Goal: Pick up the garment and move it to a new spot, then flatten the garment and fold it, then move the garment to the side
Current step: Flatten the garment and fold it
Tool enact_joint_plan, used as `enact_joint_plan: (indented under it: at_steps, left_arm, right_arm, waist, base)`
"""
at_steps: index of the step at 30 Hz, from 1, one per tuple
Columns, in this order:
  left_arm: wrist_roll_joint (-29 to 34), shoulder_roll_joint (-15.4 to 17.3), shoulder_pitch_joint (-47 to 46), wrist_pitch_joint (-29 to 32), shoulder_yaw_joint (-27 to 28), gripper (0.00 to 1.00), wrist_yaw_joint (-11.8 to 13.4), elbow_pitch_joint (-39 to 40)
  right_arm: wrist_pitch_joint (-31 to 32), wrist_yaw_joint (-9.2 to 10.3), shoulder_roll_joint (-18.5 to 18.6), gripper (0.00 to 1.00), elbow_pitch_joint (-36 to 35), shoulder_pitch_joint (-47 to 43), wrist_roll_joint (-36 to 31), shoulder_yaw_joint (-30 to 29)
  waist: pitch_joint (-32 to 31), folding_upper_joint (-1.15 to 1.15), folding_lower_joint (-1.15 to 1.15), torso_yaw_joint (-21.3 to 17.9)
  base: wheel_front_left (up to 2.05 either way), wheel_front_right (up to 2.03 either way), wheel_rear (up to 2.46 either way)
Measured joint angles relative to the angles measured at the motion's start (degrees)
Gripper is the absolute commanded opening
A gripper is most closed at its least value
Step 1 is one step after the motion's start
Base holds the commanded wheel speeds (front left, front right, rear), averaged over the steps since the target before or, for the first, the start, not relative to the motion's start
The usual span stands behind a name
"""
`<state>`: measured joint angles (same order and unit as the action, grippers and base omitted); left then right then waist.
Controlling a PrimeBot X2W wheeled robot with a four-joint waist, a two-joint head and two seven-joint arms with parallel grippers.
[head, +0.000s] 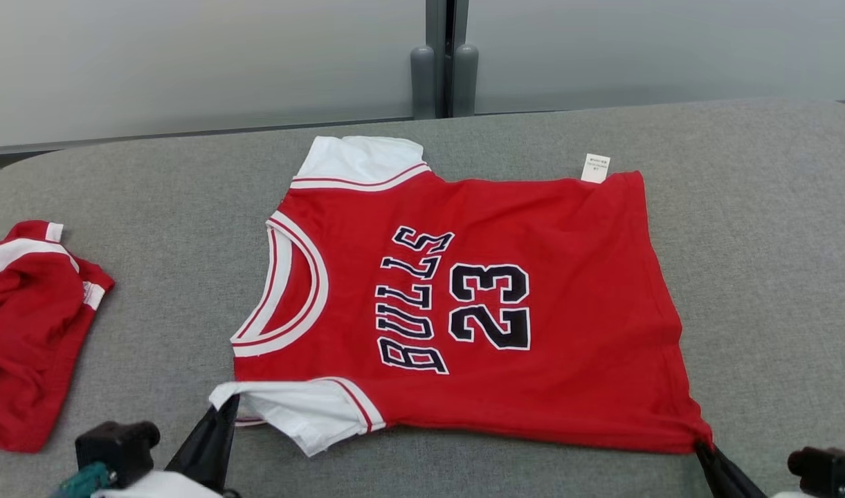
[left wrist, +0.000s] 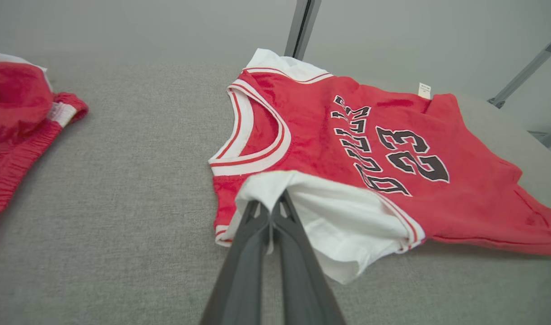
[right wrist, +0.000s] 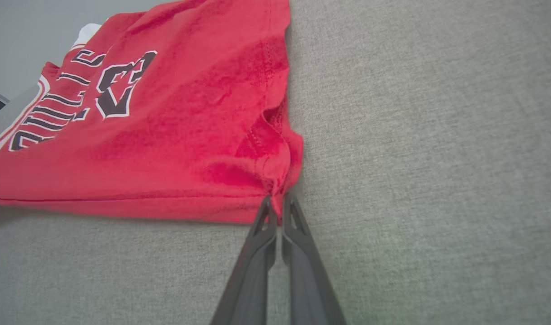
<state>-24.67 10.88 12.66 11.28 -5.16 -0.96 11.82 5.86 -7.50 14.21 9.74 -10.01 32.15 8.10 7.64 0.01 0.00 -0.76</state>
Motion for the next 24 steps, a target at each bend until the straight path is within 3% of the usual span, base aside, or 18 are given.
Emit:
enact_joint_plan:
  at_steps: [5, 10, 21, 22, 23, 24]
  left_arm:
    - [-5.48, 0.59, -8.01, 7.82, -0.15, 0.0, -1.45, -1.62]
    - [-7.12, 2.93, -16.83, 12.63, 0.29, 0.0, -2.47, -5.26]
    - [-8.68, 2.52, -26.79, 11.29, 0.27, 0.0, -3.53, -16.56]
    - [-8.68, 2.3, -27.42, 10.88, 0.0, 0.02, -3.59, -17.6]
    - [-8.69, 2.04, -27.91, 10.72, -0.27, 0.4, -3.79, -18.68]
    - [-8.68, 1.83, -28.33, 10.21, -0.59, 1.0, -3.99, -19.79]
  right_arm:
    - [7.31, 0.0, 0.16, 0.0, -2.67, 5.15, -0.56, -1.7]
    - [11.49, 0.0, 0.49, 0.0, -3.71, 11.26, -1.49, -2.43]
    - [8.16, 0.0, 1.37, 0.0, 1.79, 21.14, -0.62, -0.07]
    - [7.48, 0.0, 1.38, 0.12, 2.68, 21.78, -0.24, 0.25]
    - [6.91, 0.0, 1.44, 0.55, 3.59, 22.3, -0.21, 0.71]
    - [6.0, 0.0, 1.47, 1.0, 4.39, 22.79, 0.12, 1.27]
  waist:
    - [2.18, 0.0, 0.0, -0.89]
    - [4.38, 0.0, 0.0, -1.87]
    - [7.81, 0.0, 0.0, -2.51]
    - [8.08, 0.0, 0.0, -2.39]
    - [8.32, 0.0, 0.0, -2.24]
    - [8.58, 0.0, 0.0, -2.09]
  base:
    - [0.0, 0.0, 0.0]
    - [0.0, 0.0, 0.0]
    - [0.0, 0.0, 0.0]
    - [0.0, 0.0, 0.0]
    - [0.0, 0.0, 0.0]
    - [0.0, 0.0, 0.0]
